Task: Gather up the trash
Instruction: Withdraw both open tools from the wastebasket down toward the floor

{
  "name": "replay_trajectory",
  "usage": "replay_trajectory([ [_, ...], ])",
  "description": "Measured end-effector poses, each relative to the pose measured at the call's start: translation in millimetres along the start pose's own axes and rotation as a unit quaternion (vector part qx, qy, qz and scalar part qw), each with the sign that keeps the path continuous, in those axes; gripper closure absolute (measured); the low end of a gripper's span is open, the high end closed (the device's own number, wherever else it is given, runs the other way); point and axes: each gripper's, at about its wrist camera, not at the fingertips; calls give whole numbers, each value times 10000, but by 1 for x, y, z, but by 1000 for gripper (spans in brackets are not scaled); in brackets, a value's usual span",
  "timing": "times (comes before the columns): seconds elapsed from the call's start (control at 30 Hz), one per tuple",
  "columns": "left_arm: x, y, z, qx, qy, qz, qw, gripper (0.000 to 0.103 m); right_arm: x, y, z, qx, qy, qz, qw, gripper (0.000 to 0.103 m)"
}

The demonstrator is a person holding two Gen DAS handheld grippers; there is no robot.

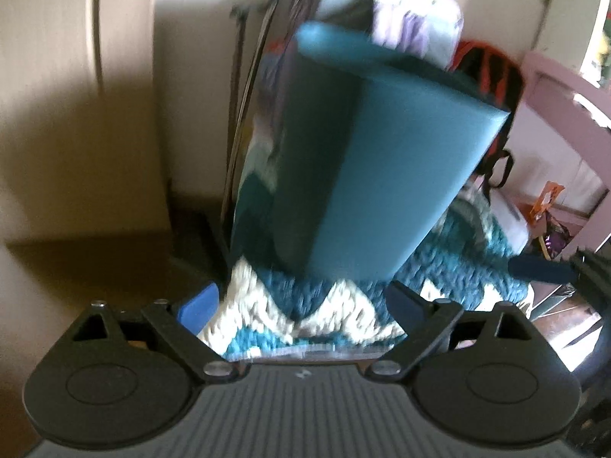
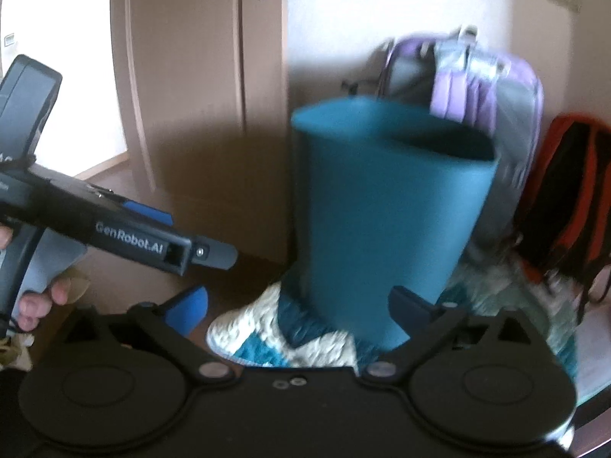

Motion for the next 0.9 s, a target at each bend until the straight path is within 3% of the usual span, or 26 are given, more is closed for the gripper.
replay_trajectory([
  [0.2,-41,41,63,-783,-35,-340,9963,8,-1,55,57,-642,-266,232,9973,0],
  [0.4,-82,90,141,-1723,-281,-518,9833,8,1,116,124,-1427,-367,418,9882,0],
  [0.53,-98,130,198,-2366,-635,-349,9689,8,2,161,170,-1955,-340,480,9789,2],
  [0.7,-113,168,255,-3072,-742,-152,9486,8,1,221,220,-2629,-367,542,9626,5],
  [0.8,-118,198,290,-3460,-919,129,9336,8,4,265,248,-3154,-320,610,9465,7],
  [0.9,-125,228,320,-3897,-873,26,9168,8,9,314,270,-3805,-212,764,9214,12],
])
Point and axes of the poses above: each gripper's, at about its wrist camera, not at the fingertips, and z roughly the way its jaws point, x to its right, y to its underside, and after that the axes turned 4 degrees about z, right-handed
